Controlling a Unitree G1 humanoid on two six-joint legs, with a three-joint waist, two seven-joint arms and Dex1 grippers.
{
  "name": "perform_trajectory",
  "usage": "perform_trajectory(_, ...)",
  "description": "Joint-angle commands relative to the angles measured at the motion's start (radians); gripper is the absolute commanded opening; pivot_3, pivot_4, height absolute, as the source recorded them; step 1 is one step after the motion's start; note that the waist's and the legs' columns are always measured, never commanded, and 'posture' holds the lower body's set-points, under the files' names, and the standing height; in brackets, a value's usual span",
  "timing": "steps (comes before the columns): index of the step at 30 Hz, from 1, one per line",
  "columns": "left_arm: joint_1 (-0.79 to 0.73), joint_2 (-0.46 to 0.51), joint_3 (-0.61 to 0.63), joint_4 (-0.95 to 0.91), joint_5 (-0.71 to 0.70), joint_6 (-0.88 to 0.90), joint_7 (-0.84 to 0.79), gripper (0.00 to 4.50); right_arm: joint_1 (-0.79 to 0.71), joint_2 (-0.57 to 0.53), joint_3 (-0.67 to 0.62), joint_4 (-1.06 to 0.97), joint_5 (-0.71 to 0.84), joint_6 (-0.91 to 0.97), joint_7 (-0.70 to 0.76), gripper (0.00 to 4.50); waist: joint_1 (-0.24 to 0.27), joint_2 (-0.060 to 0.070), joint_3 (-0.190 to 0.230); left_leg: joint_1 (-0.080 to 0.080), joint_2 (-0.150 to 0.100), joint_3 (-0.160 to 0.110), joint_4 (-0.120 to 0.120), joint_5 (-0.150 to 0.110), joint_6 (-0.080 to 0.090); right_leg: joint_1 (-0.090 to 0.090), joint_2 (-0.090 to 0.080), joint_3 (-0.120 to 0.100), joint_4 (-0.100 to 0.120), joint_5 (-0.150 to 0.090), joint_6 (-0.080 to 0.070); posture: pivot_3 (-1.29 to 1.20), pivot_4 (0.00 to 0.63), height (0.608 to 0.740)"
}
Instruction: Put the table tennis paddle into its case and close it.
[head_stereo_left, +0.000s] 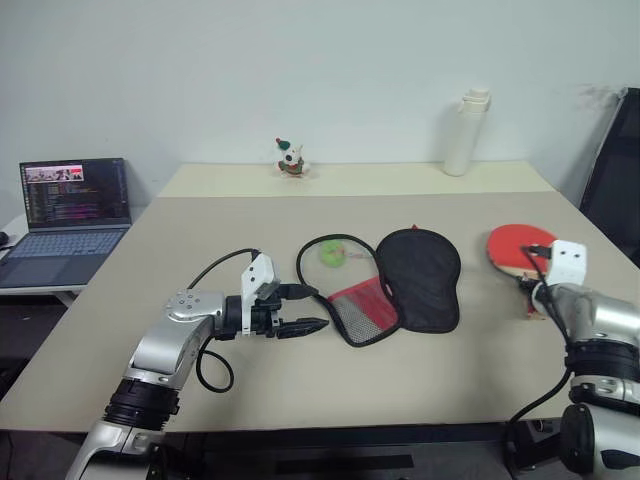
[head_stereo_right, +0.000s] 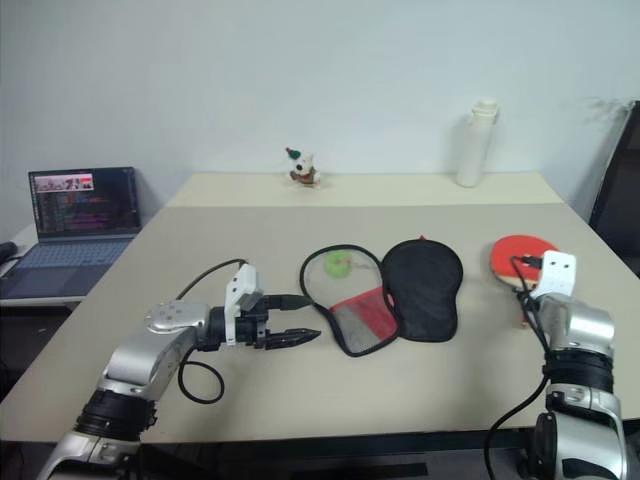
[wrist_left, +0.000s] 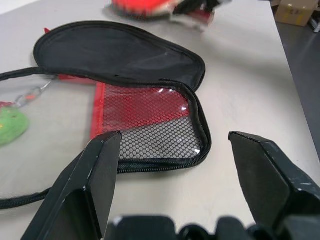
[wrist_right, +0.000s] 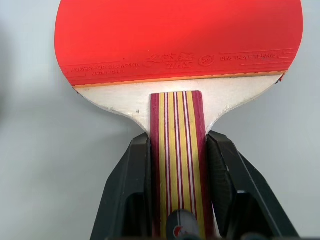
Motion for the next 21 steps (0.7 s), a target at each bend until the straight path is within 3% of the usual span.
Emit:
perform_trajectory(1, -0.002, 0.014, 0.022, -0.043, -0.013, 0.001, -0.002, 3.74, -0.031, 0.041, -0.038, -0.284, 0.073, 0.145, -0.026, 1.11, -0.005, 0.0, 0.0, 0.0, 0.001, 0.0, 0.0, 0.0, 0.0, 0.0, 0.001, 0.0, 0.0, 0.0, 0.0, 0.0, 0.15, 0.74)
perform_trajectory(6, -0.001, 0.01, 0.016, -0.04, -0.011, 0.0, -0.003, 3.74, 0.022, 0.32, -0.018, -0.616, 0.131, 0.36, -0.113, 1.11, -0.02, 0.001, 0.0, 0.003, 0.008, 0.001, -0.001, 0.0, 0.0, 0.0, 0.004, 0.001, 0.004, -0.003, 0.003, 0.0, 0.15, 0.74)
perform_trajectory(10, -0.004, 0.003, 0.01, -0.04, -0.008, 0.001, -0.002, 3.74, 0.058, 0.485, 0.023, -0.682, 0.112, 0.375, -0.163, 1.11, -0.016, 0.001, 0.001, 0.003, 0.012, -0.002, 0.0, 0.0, 0.0, 0.0, 0.011, -0.001, 0.005, -0.003, 0.002, 0.0, 0.15, 0.74)
perform_trajectory(21, 0.008, 0.004, 0.015, -0.051, -0.007, 0.002, 0.003, 3.74, 0.077, 0.521, 0.132, -0.52, 0.058, 0.205, -0.144, 1.11, -0.001, 0.001, 0.001, 0.002, 0.008, 0.002, 0.0, -0.001, 0.0, -0.001, 0.007, -0.001, 0.001, -0.003, 0.001, 0.0, 0.15, 0.74)
